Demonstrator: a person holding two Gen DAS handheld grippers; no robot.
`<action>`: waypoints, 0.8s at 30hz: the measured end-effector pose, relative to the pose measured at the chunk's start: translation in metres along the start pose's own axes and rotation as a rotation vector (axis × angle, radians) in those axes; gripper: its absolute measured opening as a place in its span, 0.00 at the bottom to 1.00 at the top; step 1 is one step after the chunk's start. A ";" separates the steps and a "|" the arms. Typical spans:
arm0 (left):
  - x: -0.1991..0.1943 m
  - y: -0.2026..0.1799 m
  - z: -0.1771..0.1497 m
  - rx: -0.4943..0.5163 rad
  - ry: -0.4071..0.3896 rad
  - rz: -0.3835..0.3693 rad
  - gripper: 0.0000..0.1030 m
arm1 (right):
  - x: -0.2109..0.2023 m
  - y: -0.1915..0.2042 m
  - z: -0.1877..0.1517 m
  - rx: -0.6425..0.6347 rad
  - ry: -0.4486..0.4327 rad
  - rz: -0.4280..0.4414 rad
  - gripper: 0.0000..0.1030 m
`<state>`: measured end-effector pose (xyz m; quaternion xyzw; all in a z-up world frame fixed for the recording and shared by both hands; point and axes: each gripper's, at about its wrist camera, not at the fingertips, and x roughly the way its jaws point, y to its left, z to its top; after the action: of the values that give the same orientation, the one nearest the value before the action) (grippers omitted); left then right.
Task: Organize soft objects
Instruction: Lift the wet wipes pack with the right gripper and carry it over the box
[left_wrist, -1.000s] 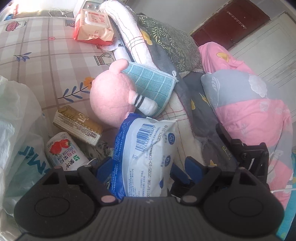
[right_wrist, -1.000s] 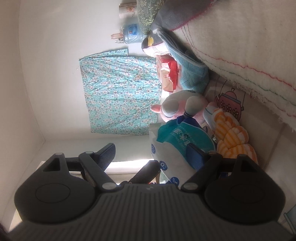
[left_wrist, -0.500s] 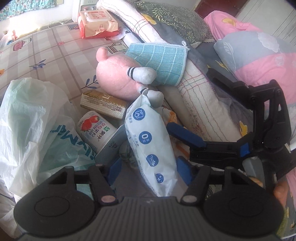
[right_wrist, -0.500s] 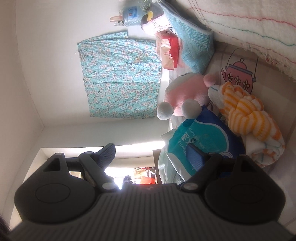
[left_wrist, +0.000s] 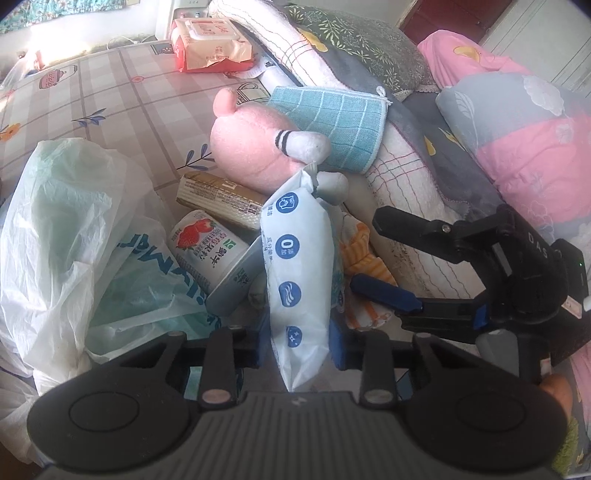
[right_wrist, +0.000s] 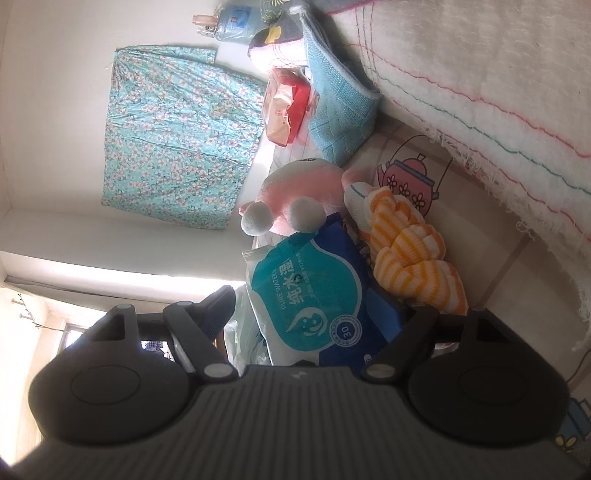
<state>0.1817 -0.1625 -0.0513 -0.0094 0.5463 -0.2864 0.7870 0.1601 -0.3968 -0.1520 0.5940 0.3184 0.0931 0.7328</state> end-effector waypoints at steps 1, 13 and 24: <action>0.000 0.002 -0.001 -0.005 0.001 0.002 0.32 | 0.003 0.002 -0.001 -0.006 0.008 -0.012 0.76; 0.000 0.014 0.001 -0.028 0.004 0.007 0.31 | 0.019 0.024 0.000 -0.092 0.057 -0.126 0.83; 0.008 0.006 0.006 -0.002 0.002 0.025 0.36 | 0.017 0.023 0.002 -0.067 0.068 -0.054 0.98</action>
<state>0.1917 -0.1630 -0.0578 -0.0033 0.5475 -0.2762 0.7899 0.1803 -0.3834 -0.1366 0.5567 0.3556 0.1041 0.7435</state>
